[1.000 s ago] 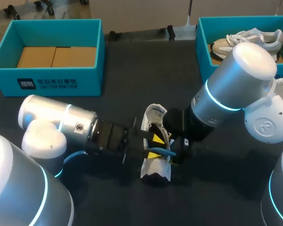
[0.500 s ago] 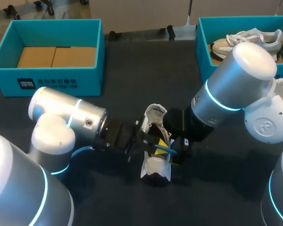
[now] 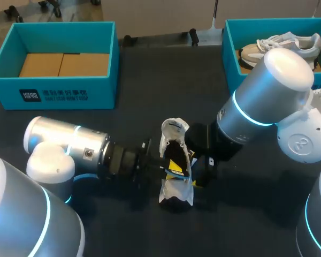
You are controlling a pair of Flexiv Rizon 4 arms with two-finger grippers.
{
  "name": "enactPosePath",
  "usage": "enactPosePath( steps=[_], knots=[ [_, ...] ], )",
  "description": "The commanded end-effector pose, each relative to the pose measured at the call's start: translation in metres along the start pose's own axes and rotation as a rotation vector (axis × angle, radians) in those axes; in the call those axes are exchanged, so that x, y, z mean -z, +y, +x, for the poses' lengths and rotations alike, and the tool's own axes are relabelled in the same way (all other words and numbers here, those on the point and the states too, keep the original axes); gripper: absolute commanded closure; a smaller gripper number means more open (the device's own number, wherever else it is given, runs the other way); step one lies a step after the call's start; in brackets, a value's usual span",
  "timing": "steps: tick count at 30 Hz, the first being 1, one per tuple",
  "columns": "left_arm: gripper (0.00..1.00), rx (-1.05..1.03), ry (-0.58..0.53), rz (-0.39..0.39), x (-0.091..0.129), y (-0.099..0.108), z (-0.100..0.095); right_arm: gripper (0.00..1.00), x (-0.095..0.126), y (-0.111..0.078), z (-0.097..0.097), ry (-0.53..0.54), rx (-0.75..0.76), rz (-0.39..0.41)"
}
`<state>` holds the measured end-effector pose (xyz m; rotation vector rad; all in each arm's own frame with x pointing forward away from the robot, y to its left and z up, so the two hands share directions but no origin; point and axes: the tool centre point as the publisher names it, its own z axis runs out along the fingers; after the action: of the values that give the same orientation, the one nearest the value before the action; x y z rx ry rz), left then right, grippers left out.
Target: Take the shoe out of the shoebox, open the shoe tongue, remove and reinsert the insole, then place the shoe into the shoebox
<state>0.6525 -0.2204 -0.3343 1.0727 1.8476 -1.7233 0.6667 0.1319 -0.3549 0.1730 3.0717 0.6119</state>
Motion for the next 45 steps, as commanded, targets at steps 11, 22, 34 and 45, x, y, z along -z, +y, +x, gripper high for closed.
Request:
enactPosePath(
  steps=[11,22,34,45],
  knots=[
    [1.00,-0.085,-0.021,-0.119,-0.009,0.020,-0.006,0.00,-0.001,0.001,0.001,-0.004,-0.001,0.003],
    [0.65,0.004,-0.041,-0.049,0.001,0.006,-0.011,0.00,-0.001,0.001,0.001,-0.004,-0.001,0.003],
    [0.63,0.054,-0.015,0.001,-0.007,-0.013,-0.018,0.00,-0.001,0.001,0.001,-0.004,-0.001,0.003],
    [0.66,0.152,0.054,-0.027,-0.019,-0.009,-0.018,0.00,-0.001,0.001,0.001,-0.004,-0.001,0.003]
  ],
)
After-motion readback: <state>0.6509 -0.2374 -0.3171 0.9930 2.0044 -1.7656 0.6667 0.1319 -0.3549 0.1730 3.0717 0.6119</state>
